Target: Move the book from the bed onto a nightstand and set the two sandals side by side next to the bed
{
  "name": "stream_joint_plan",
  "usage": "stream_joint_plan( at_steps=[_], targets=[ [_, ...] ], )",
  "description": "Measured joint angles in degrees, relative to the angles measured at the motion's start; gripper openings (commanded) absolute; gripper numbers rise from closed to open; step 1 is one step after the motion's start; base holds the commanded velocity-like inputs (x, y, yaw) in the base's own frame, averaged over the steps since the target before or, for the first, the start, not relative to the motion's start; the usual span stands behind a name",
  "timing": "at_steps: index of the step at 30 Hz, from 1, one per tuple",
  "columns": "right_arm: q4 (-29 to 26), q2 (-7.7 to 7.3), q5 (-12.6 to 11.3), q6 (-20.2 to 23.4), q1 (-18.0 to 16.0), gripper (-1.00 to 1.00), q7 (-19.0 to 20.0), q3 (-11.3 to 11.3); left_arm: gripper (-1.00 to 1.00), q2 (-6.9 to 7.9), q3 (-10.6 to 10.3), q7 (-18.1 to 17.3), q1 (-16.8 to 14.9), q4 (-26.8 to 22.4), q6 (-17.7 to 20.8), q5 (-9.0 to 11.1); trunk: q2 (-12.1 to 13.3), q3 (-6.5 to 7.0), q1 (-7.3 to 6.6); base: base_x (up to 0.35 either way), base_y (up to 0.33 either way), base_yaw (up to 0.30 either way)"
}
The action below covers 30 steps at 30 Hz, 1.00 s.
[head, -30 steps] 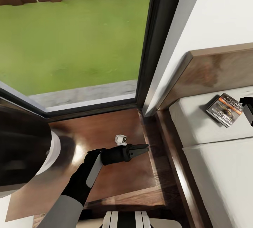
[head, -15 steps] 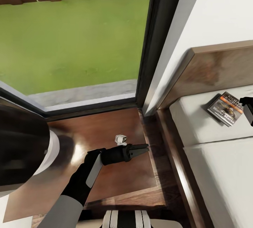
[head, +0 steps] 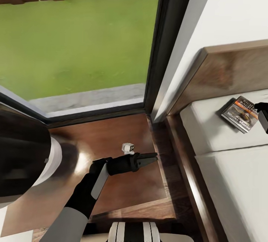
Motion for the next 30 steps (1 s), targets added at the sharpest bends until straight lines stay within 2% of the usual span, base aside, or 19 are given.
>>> stream_joint_plan(
  at_steps=[4,30],
  targets=[
    [-1.13,-0.02,0.02,0.06,0.01,1.00,-0.04,-0.02,1.00,0.00,0.00,0.00,0.00,-0.01,0.01,0.00,-1.60,-0.72,0.88,0.000,0.000,0.000],
    [-1.01,0.01,-0.23,-0.05,0.00,1.00,0.07,0.02,1.00,0.00,0.00,0.00,0.00,0.00,0.00,0.01,-1.62,-0.72,0.89,0.000,0.000,0.000]
  ],
)
